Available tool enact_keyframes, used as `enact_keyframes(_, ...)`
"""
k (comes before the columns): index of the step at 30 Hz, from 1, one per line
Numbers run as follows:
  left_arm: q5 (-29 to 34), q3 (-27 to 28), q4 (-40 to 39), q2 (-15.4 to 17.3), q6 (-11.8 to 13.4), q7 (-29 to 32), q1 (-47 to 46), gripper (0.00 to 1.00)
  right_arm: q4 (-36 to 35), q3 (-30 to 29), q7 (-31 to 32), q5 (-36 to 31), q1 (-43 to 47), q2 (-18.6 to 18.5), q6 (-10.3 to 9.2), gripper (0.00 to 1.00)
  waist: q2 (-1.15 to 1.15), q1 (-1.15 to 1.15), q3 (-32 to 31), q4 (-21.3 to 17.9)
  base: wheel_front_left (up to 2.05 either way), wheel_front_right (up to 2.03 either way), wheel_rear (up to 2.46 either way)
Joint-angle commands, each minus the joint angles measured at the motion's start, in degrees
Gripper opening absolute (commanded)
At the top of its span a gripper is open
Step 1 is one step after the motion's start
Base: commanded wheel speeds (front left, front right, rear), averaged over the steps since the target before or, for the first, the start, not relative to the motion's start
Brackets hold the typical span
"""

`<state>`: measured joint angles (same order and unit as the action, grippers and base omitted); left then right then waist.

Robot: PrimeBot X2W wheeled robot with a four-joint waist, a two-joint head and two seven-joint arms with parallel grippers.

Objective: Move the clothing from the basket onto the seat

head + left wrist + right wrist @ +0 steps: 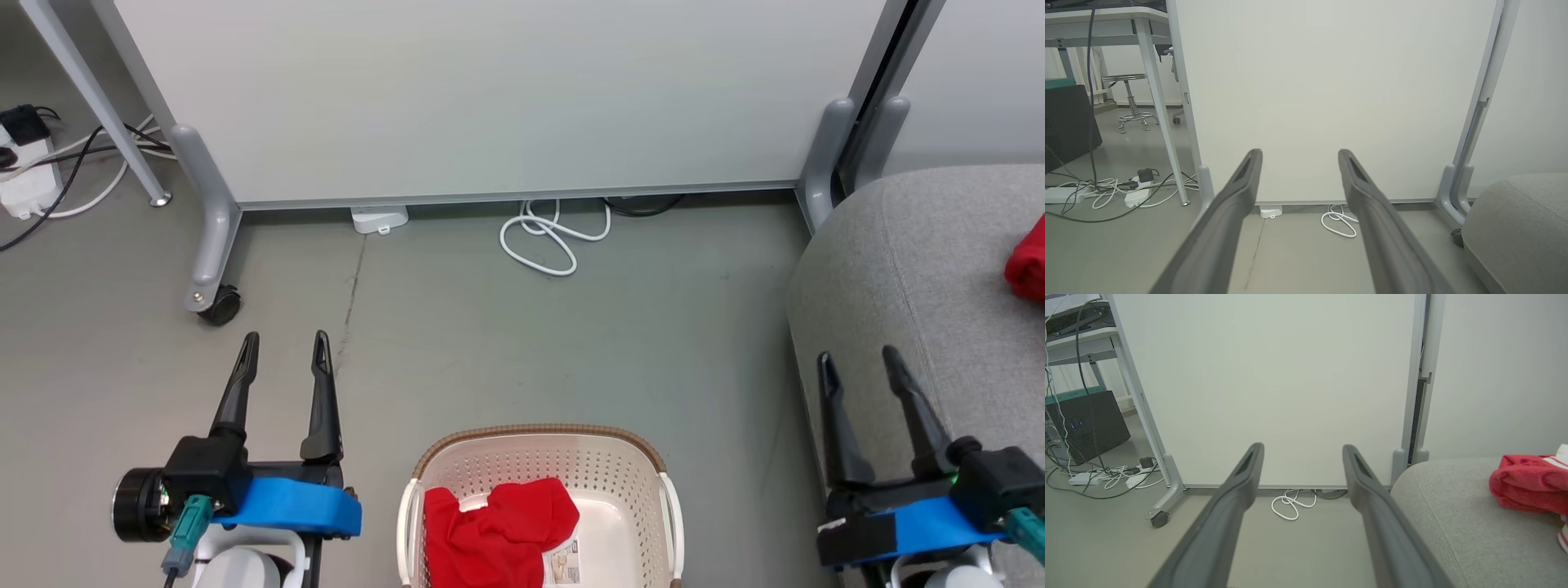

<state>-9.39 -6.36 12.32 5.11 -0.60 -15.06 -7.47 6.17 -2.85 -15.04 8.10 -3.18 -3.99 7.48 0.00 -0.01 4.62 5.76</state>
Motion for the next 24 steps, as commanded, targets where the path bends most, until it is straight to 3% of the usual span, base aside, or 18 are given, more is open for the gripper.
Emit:
enact_keyframes(1,0.5,0.5,-0.2,-0.2,-0.3,-0.2,0.7,1.00,0.0,0.5,-0.2,-0.4,1.1,0.4,0.03,1.00,0.00,0.01,-0.3,0.1,0.00,0.00,0.00)
enact_keyframes(24,3.4,4.2,-0.9,-1.8,-2.3,-0.2,3.5,1.00,-0.2,3.0,-0.2,0.9,3.5,1.1,0.03,1.00,0.00,0.01,-2.7,-0.4,0.00,0.00,0.00)
